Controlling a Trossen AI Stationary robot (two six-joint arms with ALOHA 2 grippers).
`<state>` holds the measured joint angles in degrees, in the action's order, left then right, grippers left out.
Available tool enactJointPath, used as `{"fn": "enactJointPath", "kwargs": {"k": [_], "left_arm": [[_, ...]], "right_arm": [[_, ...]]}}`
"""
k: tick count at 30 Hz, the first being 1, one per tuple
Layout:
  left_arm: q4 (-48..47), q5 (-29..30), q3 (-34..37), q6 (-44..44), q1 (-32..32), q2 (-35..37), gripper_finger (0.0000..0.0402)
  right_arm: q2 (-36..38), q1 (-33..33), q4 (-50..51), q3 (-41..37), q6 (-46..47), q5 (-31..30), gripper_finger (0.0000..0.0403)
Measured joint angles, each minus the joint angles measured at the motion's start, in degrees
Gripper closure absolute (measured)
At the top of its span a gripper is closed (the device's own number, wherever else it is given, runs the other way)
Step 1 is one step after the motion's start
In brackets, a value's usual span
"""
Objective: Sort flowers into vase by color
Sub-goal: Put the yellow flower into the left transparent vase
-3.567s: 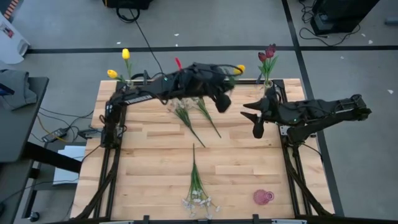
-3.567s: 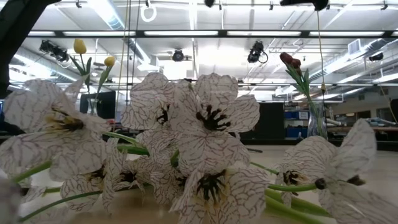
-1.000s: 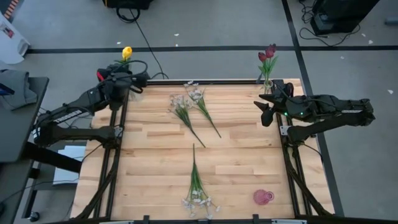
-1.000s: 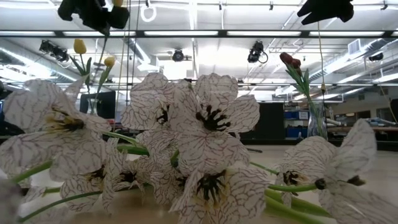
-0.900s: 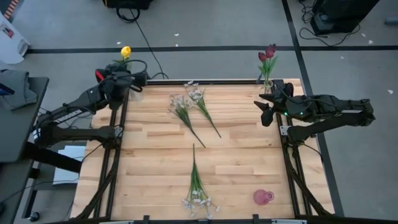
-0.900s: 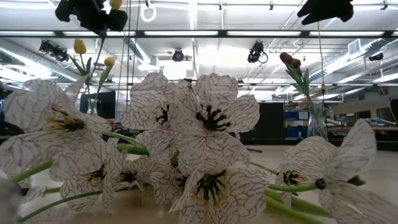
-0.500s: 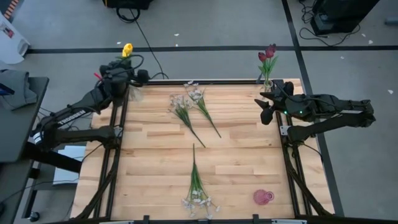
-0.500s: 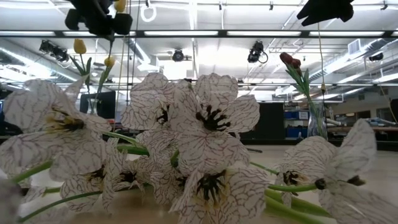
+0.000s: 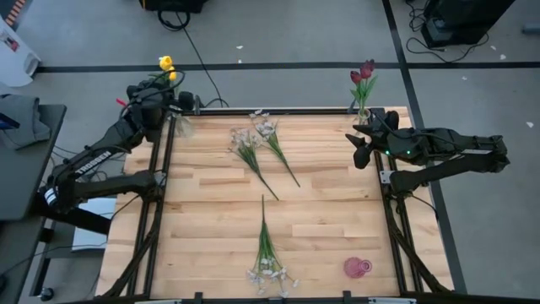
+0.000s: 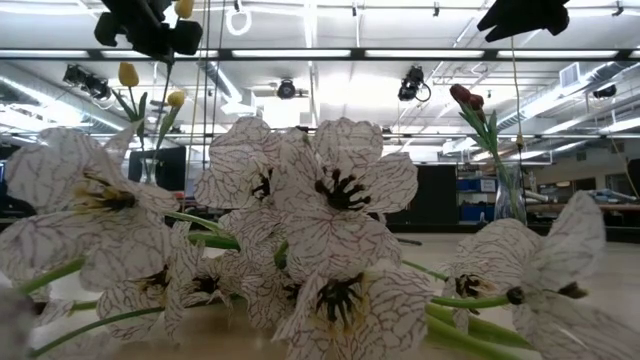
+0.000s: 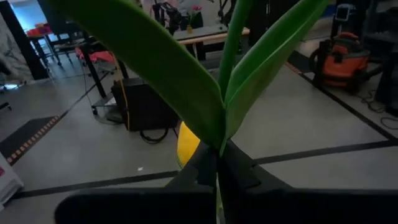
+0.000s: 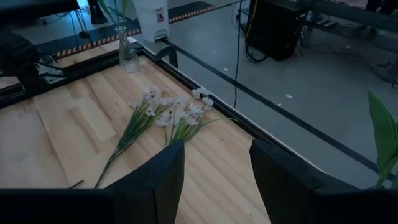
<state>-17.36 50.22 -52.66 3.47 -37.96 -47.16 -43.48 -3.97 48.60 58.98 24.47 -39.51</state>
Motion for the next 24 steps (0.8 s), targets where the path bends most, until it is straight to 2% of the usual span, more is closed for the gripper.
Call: {"fn": "enactJointPath", "kwargs": {"k": [7,13,19,24], "left_arm": [[-5.2,0.0,0.1,4.2,-0.4,0.0,0.0399],[-4.7,0.0,4.1,8.9,-0.8,0.0,0.0399],[-0.3,0.1,8.8,11.9,-0.8,0.0,0.0398],[0.6,5.3,10.9,14.2,-0.8,-0.1,0.0397]], "right_arm": [[0.0,0.0,-0.1,0.0,0.0,-0.1,0.0208],[0.0,0.0,-0.1,0.0,0.9,-1.6,0.0208],[0.0,0.1,-0.1,0.0,1.2,-1.6,0.0208],[0.0,0.1,-0.2,0.0,1.7,-1.6,0.0208]]}}
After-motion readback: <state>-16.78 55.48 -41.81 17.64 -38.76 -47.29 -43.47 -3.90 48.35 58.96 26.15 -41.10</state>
